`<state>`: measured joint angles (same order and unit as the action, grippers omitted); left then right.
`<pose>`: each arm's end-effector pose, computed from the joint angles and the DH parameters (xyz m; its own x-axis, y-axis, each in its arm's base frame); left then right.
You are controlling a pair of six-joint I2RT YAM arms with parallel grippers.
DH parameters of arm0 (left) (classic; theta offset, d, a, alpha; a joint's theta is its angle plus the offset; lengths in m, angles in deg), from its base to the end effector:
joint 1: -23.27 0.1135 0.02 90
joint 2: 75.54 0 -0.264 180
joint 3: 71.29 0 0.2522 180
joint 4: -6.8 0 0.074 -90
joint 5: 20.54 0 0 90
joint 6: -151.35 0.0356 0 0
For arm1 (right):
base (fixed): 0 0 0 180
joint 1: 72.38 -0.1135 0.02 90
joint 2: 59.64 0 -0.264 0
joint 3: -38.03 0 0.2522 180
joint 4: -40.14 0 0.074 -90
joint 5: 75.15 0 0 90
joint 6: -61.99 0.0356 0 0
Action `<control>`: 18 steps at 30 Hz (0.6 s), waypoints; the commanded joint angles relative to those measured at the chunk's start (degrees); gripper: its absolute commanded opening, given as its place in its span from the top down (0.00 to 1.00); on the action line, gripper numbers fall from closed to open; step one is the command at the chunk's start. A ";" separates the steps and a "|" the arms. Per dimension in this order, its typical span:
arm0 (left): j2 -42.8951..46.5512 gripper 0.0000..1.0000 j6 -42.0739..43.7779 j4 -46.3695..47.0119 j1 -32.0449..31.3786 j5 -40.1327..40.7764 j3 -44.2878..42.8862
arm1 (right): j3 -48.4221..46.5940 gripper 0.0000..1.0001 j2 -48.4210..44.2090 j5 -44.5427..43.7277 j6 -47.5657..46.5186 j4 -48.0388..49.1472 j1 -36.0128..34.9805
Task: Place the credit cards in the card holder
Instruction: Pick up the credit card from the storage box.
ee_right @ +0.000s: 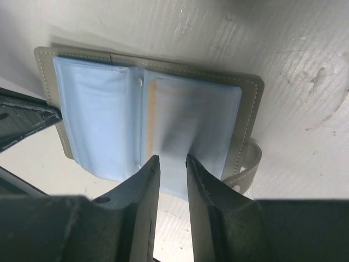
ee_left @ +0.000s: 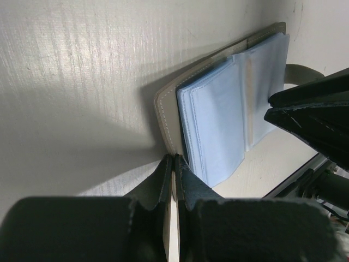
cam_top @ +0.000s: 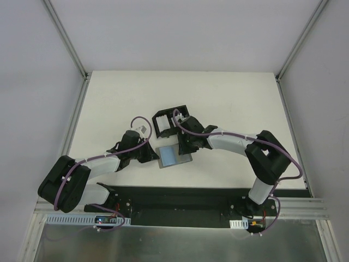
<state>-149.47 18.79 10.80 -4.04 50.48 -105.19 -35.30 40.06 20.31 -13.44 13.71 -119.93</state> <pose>0.1965 -0.1145 0.1416 -0.8365 -0.2879 -0.4663 0.1382 0.7125 -0.6879 0.2382 0.2654 0.1745 -0.7149 -0.4105 -0.5661 -0.6132 0.7570 0.2254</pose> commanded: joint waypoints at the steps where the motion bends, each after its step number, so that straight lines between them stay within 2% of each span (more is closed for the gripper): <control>1: -0.51 1.00 0.82 -0.09 0.06 0.26 -0.86 | -3.52 0.71 -4.50 -0.62 -3.66 -3.77 0.00; 7: 0.10 1.00 0.99 -0.44 0.06 0.79 -1.65 | -12.40 0.54 -6.89 2.19 -5.25 -3.59 2.72; 8: 0.02 1.00 0.99 -0.62 0.06 0.96 -1.83 | -14.24 0.47 -6.02 2.72 -5.25 -3.68 3.60; 11: 0.28 1.00 0.91 -1.32 0.06 1.75 -2.53 | -20.04 0.41 -1.98 5.17 -4.90 -4.47 6.41; 18: -0.16 1.00 1.78 -3.25 0.59 2.99 -4.38 | -32.61 0.32 10.15 12.11 -4.28 -5.88 10.37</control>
<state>-149.47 18.85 9.00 -4.02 51.73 -107.14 -62.34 44.08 26.99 -17.73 10.17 -110.75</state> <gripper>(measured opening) 0.006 0.650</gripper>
